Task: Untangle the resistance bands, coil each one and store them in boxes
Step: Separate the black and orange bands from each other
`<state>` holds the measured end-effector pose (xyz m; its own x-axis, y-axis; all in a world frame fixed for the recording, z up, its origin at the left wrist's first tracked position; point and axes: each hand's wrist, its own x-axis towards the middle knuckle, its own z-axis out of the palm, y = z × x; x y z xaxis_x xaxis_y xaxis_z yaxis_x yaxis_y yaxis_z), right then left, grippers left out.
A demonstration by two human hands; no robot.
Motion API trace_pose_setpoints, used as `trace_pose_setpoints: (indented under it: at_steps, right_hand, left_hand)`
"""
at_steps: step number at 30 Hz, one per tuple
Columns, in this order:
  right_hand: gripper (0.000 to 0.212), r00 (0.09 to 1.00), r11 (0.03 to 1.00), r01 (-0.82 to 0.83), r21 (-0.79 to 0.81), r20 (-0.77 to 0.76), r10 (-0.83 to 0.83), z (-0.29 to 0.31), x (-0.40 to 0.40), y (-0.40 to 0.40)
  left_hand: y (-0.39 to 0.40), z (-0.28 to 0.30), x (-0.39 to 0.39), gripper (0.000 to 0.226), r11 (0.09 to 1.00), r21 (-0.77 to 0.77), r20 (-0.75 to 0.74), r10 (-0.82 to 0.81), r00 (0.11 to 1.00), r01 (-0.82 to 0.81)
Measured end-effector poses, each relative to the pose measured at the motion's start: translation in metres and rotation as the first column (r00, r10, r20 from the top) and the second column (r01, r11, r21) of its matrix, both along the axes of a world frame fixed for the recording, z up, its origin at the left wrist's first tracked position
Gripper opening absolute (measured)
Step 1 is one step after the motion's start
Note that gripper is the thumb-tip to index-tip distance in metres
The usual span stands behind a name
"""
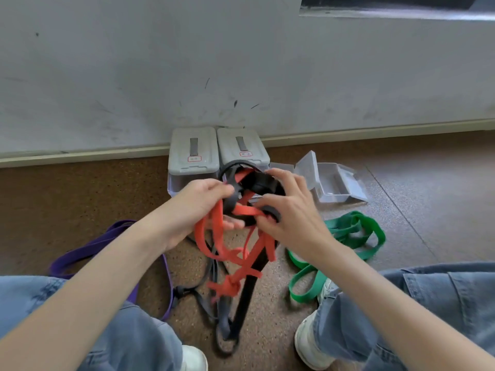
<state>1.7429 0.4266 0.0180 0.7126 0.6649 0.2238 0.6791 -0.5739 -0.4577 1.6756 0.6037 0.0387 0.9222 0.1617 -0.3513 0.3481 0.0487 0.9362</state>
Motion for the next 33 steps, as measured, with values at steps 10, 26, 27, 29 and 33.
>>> trace_pose_setpoints:
  at_steps: [10,26,27,29,33]
  right_hand:
    - [0.019,0.903,0.914,0.314,0.255,-0.378,-0.205,0.023,0.034,-0.021]
    - [0.011,0.750,0.860,-0.066,0.507,-0.544,0.378,0.040,0.008,-0.011]
    - [0.011,0.706,0.836,-0.083,0.543,-0.559,0.434,0.040,0.007,-0.011]
    - [0.012,0.601,0.755,-0.030,0.655,-0.592,0.537,0.039,0.010,-0.013]
    - [0.009,0.726,0.824,0.068,0.562,-0.595,0.346,0.036,0.026,-0.022]
  left_hand:
    - [0.033,-0.019,-0.004,0.017,0.419,0.904,-0.064,-0.063,0.996,0.084]
    - [-0.024,-0.041,0.006,0.018,0.772,0.614,0.102,-0.280,0.955,0.161]
    - [-0.024,-0.043,0.008,0.020,0.729,0.680,0.156,-0.250,0.956,0.080]
    - [-0.020,-0.046,0.008,0.018,0.647,0.760,0.172,-0.291,0.941,0.061]
    - [-0.008,-0.039,0.004,0.014,0.784,0.621,0.160,-0.154,0.975,0.022]
